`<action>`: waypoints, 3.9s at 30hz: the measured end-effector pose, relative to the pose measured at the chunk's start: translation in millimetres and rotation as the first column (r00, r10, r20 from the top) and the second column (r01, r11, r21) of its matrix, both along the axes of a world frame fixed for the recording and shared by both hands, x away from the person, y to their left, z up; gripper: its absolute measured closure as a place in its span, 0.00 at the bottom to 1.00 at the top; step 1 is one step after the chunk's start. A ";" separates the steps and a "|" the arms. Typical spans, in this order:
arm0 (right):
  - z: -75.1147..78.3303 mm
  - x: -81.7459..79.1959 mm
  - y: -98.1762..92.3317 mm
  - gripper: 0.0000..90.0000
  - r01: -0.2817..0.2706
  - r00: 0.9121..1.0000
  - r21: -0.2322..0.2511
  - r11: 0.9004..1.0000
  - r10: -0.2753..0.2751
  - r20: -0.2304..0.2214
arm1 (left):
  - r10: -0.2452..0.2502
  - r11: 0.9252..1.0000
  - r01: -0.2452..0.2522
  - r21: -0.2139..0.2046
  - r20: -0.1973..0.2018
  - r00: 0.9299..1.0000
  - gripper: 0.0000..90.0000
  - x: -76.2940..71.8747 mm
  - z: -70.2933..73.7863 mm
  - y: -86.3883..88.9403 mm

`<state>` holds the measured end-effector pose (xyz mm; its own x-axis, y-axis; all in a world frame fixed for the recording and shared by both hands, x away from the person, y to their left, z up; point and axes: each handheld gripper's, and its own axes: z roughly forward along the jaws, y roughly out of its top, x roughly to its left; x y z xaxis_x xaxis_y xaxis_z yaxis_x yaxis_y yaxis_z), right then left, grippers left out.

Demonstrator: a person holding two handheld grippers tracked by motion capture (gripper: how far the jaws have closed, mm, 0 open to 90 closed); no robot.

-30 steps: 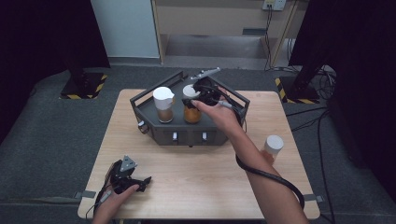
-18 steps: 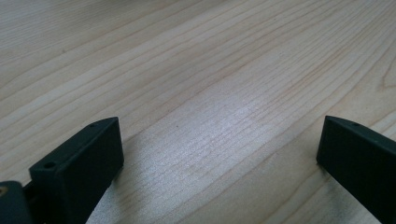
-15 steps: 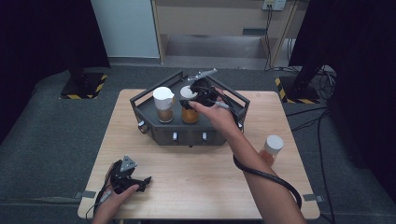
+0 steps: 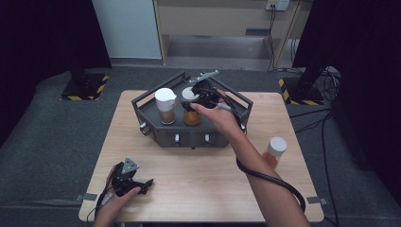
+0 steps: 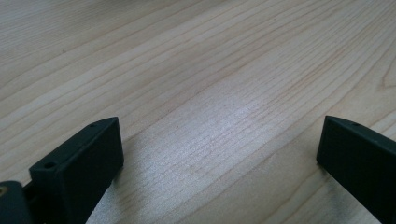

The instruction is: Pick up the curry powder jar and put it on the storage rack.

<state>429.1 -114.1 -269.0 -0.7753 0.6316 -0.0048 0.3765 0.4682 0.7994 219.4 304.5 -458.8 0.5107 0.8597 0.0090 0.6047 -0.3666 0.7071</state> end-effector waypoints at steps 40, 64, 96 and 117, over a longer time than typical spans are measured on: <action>15.5 -44.1 -57.3 0.05 -0.007 0.999 -0.032 0.999 0.008 0.031 | 0.001 1.000 -0.001 0.002 0.001 1.000 0.00 -0.2 0.1 -0.3; 23.2 -74.7 -100.0 0.05 0.002 0.999 -0.053 0.999 0.001 0.043 | 0.002 1.000 -0.002 0.001 0.001 1.000 0.00 -0.3 -0.1 -0.4; 9.0 -87.5 -158.7 0.05 0.083 0.996 -0.040 0.996 -0.081 0.029 | -0.001 1.000 0.001 0.003 0.001 1.000 0.00 -0.2 0.0 -0.2; -5.1 -89.2 -184.1 0.05 0.130 0.991 -0.049 0.990 -0.130 0.017 | -0.001 1.000 0.001 0.003 0.000 1.000 0.00 -0.1 0.0 -0.1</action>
